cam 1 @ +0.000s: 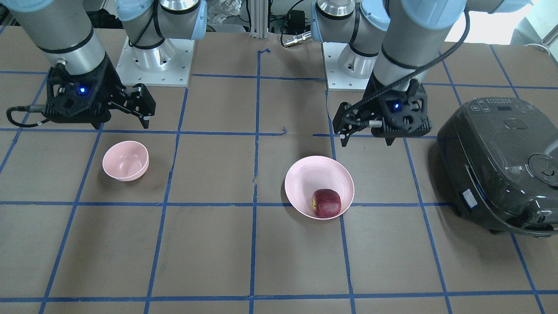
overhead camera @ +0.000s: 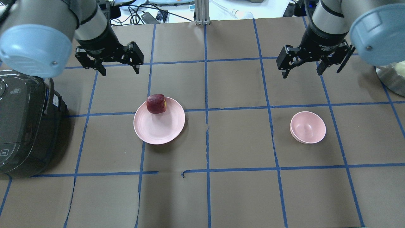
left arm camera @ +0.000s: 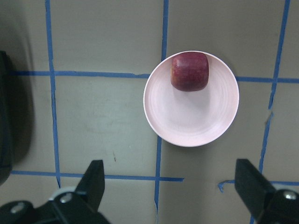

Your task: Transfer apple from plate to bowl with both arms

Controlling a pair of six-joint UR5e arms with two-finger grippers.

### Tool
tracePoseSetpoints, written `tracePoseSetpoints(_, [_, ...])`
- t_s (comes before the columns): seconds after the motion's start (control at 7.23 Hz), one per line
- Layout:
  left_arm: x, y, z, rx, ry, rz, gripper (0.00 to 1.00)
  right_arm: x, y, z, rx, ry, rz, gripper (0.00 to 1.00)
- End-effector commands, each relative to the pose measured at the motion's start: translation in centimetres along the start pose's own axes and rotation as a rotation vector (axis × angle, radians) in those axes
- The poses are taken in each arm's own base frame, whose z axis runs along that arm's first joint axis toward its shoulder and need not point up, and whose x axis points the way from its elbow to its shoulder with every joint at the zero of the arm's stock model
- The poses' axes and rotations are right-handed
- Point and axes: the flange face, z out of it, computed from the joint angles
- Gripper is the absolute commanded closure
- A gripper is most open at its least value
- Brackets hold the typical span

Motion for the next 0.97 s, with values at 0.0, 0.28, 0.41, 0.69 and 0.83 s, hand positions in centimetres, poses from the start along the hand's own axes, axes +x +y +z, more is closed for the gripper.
tracePoseSetpoints(0.0, [1.9,0.1,8.7,0.042,0.008,0.007,0.01,5.7,-0.8,5.1,-0.089,-0.041,-0.127,0.00])
tracePoseSetpoints(0.28, [2.4,-0.5,12.7,0.023,0.007,0.009,0.02,13.3,0.8,12.4,-0.171,-0.088,-0.062,0.00])
tracePoseSetpoints(0.41, [2.7,-0.8,15.0,-0.006,0.002,0.014,0.08,14.8,0.4,15.4,-0.151,-0.078,-0.039,0.00])
tracePoseSetpoints(0.69, [3.2,-1.0,17.1,-0.032,-0.002,0.026,0.09,15.2,-0.2,18.8,-0.156,-0.077,-0.005,0.00])
tracePoseSetpoints(0.83, [3.3,-1.2,17.8,-0.026,-0.001,0.027,0.09,15.1,-0.2,20.6,-0.185,-0.090,-0.004,0.00])
